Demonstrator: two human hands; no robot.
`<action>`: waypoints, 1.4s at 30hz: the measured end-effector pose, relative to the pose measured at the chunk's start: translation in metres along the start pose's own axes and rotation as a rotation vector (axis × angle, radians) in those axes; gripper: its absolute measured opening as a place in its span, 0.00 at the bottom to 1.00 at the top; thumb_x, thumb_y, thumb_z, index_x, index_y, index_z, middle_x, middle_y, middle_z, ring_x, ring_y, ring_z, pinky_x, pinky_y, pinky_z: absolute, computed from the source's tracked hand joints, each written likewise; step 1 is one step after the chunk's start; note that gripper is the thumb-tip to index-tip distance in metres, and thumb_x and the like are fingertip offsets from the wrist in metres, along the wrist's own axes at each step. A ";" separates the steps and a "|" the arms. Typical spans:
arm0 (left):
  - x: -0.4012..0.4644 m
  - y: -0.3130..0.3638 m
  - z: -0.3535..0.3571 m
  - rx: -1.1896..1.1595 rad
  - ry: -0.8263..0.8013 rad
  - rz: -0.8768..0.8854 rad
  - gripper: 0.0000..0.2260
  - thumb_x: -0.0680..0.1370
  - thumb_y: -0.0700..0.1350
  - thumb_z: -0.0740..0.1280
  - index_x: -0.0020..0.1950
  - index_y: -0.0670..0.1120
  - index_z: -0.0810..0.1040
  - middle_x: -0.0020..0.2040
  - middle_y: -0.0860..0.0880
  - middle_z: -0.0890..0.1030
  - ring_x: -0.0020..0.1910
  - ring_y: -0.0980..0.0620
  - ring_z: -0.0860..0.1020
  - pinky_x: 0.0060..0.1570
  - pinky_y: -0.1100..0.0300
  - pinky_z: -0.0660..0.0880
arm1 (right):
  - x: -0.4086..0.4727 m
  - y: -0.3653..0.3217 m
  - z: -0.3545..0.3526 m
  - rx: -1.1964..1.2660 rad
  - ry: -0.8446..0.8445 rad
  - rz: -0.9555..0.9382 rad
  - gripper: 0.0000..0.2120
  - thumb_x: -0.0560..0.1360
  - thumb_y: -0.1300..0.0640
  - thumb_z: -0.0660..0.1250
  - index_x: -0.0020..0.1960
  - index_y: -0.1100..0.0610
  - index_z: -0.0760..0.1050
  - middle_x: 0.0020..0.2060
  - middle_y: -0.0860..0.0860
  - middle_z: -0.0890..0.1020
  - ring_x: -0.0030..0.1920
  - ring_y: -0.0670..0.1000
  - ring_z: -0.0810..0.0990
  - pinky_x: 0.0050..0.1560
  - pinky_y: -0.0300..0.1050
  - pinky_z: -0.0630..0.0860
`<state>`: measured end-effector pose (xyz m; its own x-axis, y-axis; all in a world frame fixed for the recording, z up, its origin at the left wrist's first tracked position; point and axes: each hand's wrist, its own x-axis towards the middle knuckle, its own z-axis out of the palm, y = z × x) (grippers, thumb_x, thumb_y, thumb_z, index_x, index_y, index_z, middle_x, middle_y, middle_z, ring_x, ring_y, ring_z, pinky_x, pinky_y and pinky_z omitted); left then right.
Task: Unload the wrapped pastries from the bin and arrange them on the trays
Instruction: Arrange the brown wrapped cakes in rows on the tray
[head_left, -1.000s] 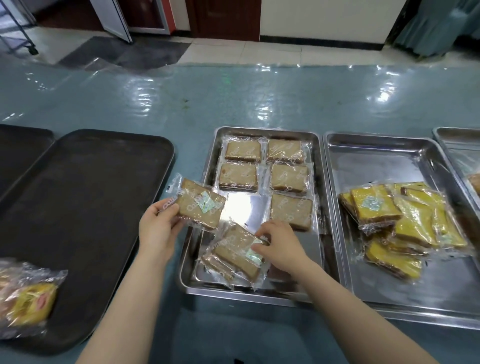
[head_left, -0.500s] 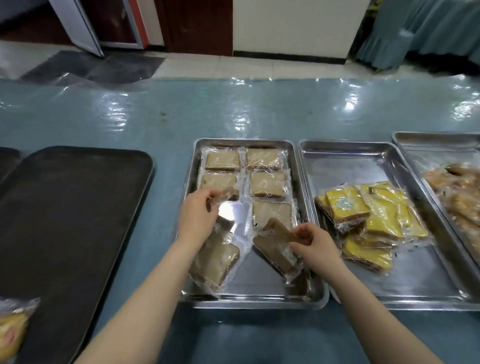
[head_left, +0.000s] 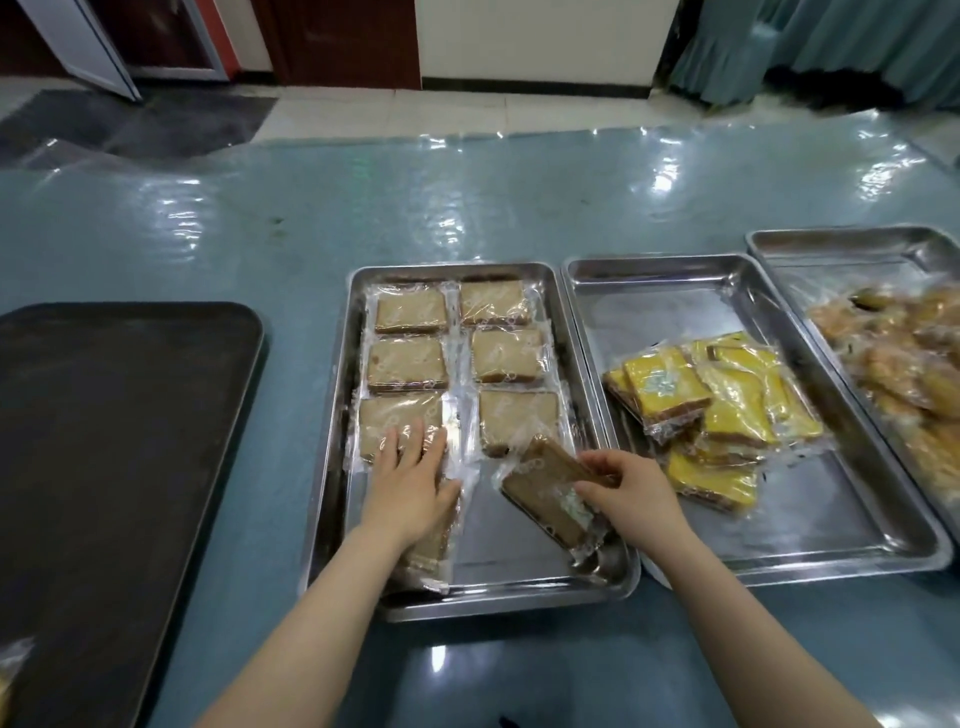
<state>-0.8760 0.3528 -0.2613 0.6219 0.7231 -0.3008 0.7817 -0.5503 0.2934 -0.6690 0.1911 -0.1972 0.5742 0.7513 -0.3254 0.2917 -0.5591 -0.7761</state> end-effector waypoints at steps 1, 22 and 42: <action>0.004 0.000 -0.001 0.003 -0.004 -0.011 0.32 0.78 0.64 0.52 0.76 0.57 0.40 0.74 0.51 0.35 0.73 0.42 0.33 0.69 0.47 0.36 | 0.000 -0.001 0.000 -0.012 -0.002 -0.002 0.15 0.71 0.58 0.73 0.57 0.50 0.79 0.44 0.41 0.82 0.43 0.42 0.81 0.44 0.43 0.81; -0.042 -0.009 -0.010 -0.484 0.109 -0.297 0.30 0.68 0.44 0.76 0.66 0.47 0.67 0.59 0.47 0.76 0.50 0.50 0.76 0.50 0.54 0.75 | -0.007 -0.021 0.017 0.007 0.106 -0.221 0.16 0.72 0.66 0.69 0.49 0.45 0.76 0.48 0.41 0.78 0.48 0.36 0.76 0.45 0.28 0.71; -0.070 0.003 0.015 0.051 0.025 -0.121 0.33 0.79 0.59 0.56 0.76 0.59 0.37 0.77 0.40 0.39 0.74 0.38 0.36 0.72 0.43 0.40 | -0.014 0.024 0.038 -0.552 -0.209 -0.386 0.16 0.70 0.48 0.71 0.56 0.46 0.75 0.62 0.43 0.72 0.64 0.46 0.67 0.63 0.38 0.62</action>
<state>-0.9161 0.2942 -0.2531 0.5220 0.7952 -0.3084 0.8527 -0.4783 0.2099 -0.6994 0.1805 -0.2320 0.2086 0.9526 -0.2215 0.8224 -0.2934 -0.4874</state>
